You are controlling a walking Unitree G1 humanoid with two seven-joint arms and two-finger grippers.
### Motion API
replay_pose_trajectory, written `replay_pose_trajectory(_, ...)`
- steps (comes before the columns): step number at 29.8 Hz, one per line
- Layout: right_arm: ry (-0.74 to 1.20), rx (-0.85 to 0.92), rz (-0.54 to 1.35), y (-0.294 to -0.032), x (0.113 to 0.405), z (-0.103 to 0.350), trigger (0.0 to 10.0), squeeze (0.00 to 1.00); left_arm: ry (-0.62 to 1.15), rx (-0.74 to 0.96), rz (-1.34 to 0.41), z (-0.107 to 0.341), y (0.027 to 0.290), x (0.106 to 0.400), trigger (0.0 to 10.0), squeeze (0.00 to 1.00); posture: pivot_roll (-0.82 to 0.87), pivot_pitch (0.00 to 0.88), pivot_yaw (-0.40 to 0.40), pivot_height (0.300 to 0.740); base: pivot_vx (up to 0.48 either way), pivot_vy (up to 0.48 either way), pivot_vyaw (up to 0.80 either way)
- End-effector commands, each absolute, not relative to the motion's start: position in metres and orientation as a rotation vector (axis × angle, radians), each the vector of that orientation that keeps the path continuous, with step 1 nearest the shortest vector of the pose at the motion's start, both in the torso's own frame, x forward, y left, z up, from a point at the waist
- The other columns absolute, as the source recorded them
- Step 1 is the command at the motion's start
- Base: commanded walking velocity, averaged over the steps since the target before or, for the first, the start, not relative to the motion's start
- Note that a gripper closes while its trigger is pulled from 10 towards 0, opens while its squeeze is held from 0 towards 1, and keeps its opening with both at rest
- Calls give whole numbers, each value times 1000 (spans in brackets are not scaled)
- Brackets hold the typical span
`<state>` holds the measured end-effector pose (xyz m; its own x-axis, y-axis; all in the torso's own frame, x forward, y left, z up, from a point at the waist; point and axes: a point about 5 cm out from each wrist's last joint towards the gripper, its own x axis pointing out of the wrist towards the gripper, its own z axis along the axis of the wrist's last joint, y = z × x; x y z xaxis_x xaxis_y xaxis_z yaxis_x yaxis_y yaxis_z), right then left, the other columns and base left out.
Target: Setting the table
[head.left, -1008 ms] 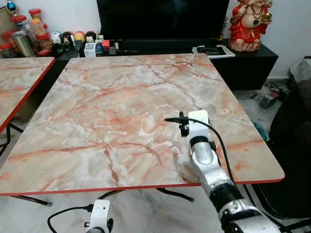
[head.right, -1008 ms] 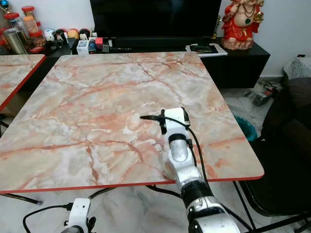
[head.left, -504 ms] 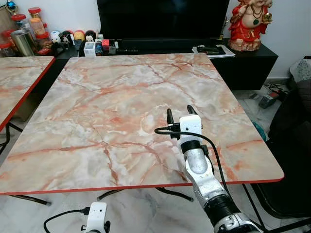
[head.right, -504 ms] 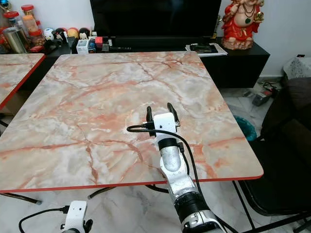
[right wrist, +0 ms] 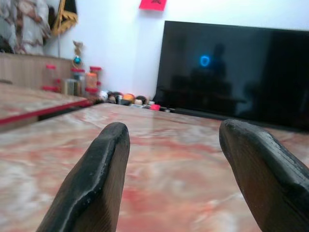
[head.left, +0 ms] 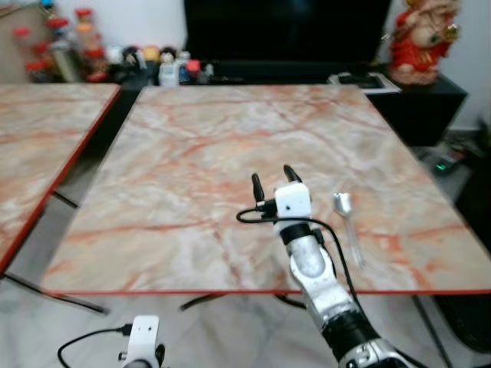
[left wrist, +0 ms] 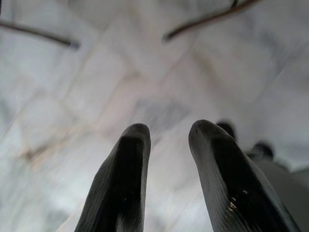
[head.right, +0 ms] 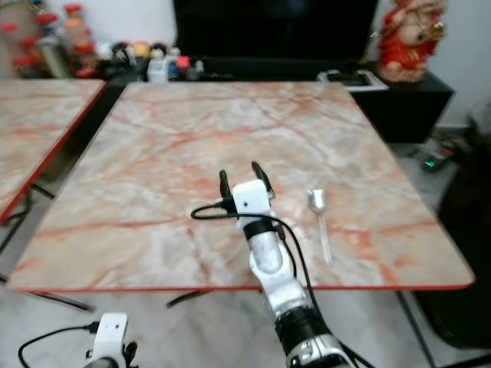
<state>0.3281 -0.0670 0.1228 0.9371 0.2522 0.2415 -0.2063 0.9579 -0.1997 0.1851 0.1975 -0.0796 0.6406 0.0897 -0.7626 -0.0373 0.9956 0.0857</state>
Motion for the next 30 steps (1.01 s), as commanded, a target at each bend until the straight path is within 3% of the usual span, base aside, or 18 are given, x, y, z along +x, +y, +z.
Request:
replay_pose_trajectory(1, -276, -153, 228, -68, 328, 125, 10000, 0, 880, 62, 82, -80, 200, 183, 10000, 0, -17, 0, 23, 740, 0, 480, 0)
replay_pose_trajectory(10, -263, -162, 235, -66, 329, 124, 10000, 0, 868, 70, 76, -77, 203, 189, 10000, 0, -9, 0, 33, 740, 0, 480, 0)
replay_pose_trajectory(14, -260, -168, 230, -68, 329, 122, 10000, 0, 859, 64, 87, -76, 204, 191, 10000, 0, 4, 0, 24, 740, 0, 480, 691)
replay_pose_trajectory(30, -225, -109, 200, -73, 335, 122, 10000, 0, 869, 45, 112, -78, 203, 187, 10000, 0, 14, 0, 9, 740, 0, 480, 0)
